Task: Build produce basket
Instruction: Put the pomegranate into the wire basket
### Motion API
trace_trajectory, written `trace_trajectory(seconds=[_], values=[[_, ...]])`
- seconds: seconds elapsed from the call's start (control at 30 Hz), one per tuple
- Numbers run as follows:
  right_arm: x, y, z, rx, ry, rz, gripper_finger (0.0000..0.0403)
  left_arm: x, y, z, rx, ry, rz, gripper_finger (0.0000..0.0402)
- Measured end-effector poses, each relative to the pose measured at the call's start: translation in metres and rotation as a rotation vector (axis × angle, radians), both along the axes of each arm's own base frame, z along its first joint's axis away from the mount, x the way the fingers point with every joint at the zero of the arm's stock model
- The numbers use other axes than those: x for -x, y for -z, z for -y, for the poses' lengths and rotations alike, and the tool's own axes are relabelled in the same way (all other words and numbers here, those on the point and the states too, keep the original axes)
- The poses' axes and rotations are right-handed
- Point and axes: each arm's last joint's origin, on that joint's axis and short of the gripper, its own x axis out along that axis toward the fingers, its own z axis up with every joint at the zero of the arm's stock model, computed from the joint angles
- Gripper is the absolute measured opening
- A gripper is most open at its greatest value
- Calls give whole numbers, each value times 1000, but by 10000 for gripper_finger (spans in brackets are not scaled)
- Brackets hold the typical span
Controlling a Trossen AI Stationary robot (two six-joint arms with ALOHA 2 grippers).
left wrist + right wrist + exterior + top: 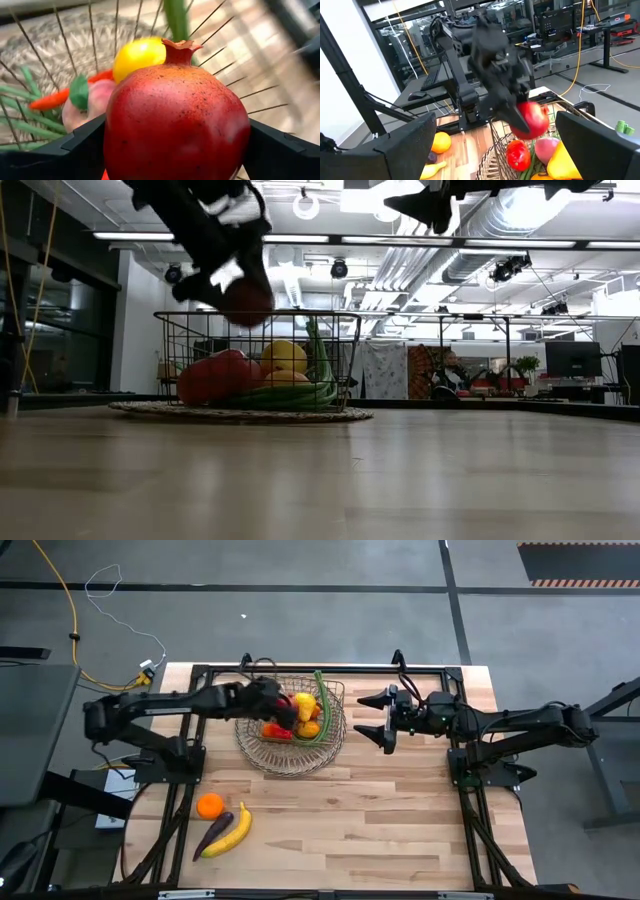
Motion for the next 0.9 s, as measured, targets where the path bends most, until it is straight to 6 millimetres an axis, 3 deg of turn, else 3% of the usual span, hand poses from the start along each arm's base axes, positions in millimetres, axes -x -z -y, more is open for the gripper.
trace_trajectory(seconds=[0.27,0.9], values=[[0,1,0,-17,0,-6,399,-17,35,-9,76,-26,-108,358],[0,2,0,-18,1,-22,399,-22,35,-11,25,74,-105,371]])
